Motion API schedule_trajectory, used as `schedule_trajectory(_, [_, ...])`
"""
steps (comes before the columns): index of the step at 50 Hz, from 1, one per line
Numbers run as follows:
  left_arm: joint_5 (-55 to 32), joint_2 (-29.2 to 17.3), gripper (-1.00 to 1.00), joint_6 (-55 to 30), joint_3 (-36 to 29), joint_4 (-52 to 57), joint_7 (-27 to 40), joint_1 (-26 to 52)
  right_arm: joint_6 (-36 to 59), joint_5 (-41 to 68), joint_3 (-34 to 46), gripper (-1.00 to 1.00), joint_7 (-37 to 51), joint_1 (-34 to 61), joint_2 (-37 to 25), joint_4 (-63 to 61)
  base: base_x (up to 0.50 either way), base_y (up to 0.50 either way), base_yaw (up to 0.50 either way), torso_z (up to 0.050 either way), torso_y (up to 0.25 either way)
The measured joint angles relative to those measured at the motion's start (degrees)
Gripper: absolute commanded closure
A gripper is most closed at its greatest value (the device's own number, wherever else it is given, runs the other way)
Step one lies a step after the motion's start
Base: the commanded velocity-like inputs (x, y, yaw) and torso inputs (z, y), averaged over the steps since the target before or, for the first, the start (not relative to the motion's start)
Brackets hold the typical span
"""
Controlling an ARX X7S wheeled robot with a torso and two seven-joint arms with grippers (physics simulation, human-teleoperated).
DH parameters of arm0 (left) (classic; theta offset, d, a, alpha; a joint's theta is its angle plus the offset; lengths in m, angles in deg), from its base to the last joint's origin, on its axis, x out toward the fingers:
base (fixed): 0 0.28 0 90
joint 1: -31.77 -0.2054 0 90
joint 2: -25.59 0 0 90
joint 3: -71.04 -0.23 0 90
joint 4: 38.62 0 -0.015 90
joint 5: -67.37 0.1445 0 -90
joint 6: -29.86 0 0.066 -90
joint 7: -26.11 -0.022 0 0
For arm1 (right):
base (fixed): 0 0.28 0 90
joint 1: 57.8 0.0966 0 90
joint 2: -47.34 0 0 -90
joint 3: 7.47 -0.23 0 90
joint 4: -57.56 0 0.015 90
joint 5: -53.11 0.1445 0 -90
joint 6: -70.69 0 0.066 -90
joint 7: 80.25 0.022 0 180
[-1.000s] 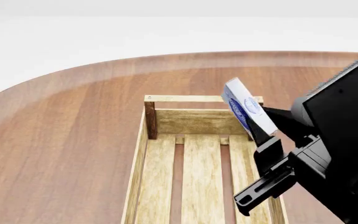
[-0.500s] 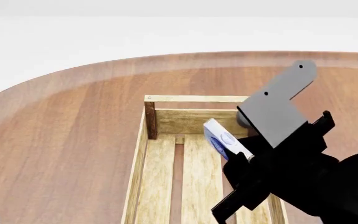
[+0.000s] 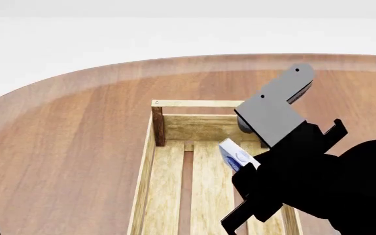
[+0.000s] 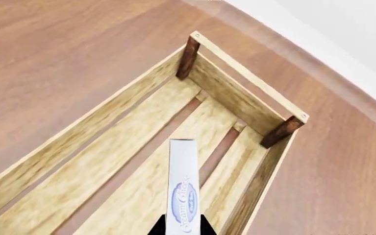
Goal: Pick up the cream cheese and put it in the tray.
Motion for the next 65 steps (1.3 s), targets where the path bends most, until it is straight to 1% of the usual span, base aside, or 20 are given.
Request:
schedule_trajectory(8, [0.8, 0.1, -1.0, -0.7, -0.1, 0.0, 0.3, 0.2, 0.7, 2.1, 1.0, 1.0, 1.1, 1.6, 0.4, 0.4, 0.0, 0.0, 0.0, 0.0, 0.0])
schedule_trajectory(24, [0.9, 0.0, -1.0, -1.0, -0.5, -0.2, 0.1, 0.4, -1.2, 4.5, 2.2, 1.0, 1.5, 2.5, -0.3, 0.6, 0.0, 0.0, 0.0, 0.0, 0.001])
schedule_trajectory(48, [1.3, -0.2, -1.0, -1.0, -1.1, -0.3, 0.0, 0.5, -8.2, 7.6, -1.8, 1.0, 0.4, -1.3, -3.0, 3.0, 0.0, 0.0, 0.0, 0.0, 0.0])
schedule_trajectory(65, [1.8, -0.7, -1.0, -1.8, -2.1, -0.6, -0.8, 0.8, -11.1, 6.7, -1.7, 1.0, -0.4, -3.7, -4.2, 5.1, 0.0, 0.0, 0.0, 0.0, 0.0])
